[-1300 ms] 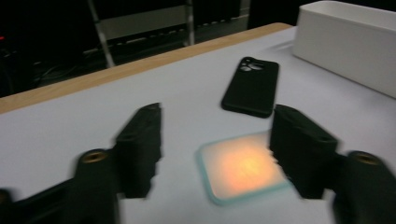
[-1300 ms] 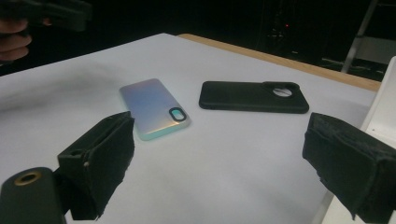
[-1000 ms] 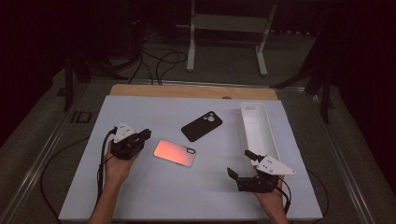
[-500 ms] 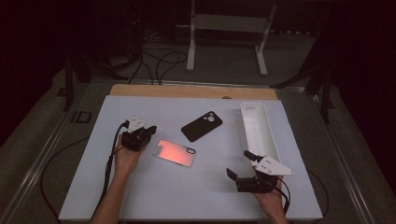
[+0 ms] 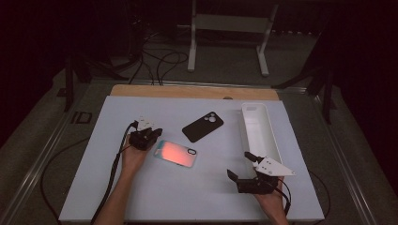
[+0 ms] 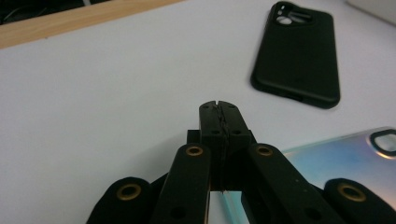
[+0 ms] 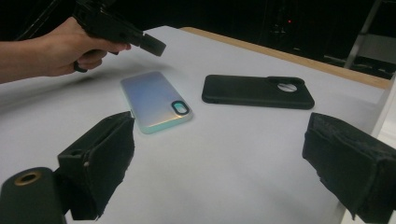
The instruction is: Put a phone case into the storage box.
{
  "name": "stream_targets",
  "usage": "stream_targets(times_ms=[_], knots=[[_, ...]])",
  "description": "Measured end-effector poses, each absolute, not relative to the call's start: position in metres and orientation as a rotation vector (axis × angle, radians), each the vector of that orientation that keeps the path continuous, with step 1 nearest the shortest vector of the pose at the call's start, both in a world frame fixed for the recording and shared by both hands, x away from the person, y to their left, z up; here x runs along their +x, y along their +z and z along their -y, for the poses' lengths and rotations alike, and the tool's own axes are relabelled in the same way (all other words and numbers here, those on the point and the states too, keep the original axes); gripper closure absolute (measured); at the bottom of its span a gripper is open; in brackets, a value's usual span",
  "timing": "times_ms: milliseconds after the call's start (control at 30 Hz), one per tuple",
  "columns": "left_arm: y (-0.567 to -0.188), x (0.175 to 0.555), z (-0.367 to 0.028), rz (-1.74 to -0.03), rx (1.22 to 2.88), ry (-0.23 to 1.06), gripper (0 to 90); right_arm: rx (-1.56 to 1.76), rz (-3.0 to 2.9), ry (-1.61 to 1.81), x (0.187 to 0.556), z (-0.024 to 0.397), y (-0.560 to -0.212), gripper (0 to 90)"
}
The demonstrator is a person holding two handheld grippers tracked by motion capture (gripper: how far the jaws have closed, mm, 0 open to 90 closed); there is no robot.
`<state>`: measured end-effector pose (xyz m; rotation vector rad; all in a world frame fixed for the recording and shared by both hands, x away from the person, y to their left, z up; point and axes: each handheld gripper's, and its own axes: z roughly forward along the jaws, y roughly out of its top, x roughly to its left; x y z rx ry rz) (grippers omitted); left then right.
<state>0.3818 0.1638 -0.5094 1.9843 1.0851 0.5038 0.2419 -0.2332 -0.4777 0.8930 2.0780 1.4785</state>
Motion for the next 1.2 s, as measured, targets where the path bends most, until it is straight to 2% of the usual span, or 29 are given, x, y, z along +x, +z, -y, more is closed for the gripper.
stream_targets(times_ms=[767, 1200], knots=[[-0.530, 0.399, -0.148, -1.101, 2.100, 0.410, 90.0, 0.889, -2.081, 1.476, 0.241, 0.232, -0.478, 8.9], [-0.524, 0.378, -0.158, -1.064, 2.176, 0.377, 90.0, 0.885, -2.071, 1.469, 0.241, 0.233, -0.476, 8.9]])
